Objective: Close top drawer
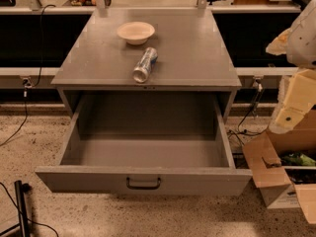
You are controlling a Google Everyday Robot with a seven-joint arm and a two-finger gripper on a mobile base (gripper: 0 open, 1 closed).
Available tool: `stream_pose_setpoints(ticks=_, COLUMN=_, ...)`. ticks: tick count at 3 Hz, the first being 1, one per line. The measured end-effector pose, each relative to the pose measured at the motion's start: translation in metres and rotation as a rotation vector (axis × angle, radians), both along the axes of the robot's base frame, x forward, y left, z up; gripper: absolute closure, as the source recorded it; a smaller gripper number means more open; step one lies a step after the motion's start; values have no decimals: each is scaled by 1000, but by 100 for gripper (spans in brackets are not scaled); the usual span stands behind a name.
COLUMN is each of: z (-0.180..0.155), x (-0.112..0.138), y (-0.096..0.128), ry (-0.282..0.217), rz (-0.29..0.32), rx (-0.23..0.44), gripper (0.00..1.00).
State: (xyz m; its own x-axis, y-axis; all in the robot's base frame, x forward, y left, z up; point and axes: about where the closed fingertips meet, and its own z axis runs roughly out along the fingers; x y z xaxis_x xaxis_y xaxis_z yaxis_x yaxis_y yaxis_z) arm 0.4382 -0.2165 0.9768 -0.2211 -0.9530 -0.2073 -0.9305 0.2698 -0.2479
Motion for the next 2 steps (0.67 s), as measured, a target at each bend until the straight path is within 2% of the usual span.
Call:
stream_pose_setpoints(ticks=1, z=0, x=0, y=0, ry=-3, rz=-2, rx=-1, gripper=0)
stream_pose_setpoints(ticks=2, z=-43, x=8, y=10, ry=37, rz=22, rx=57, gripper=0)
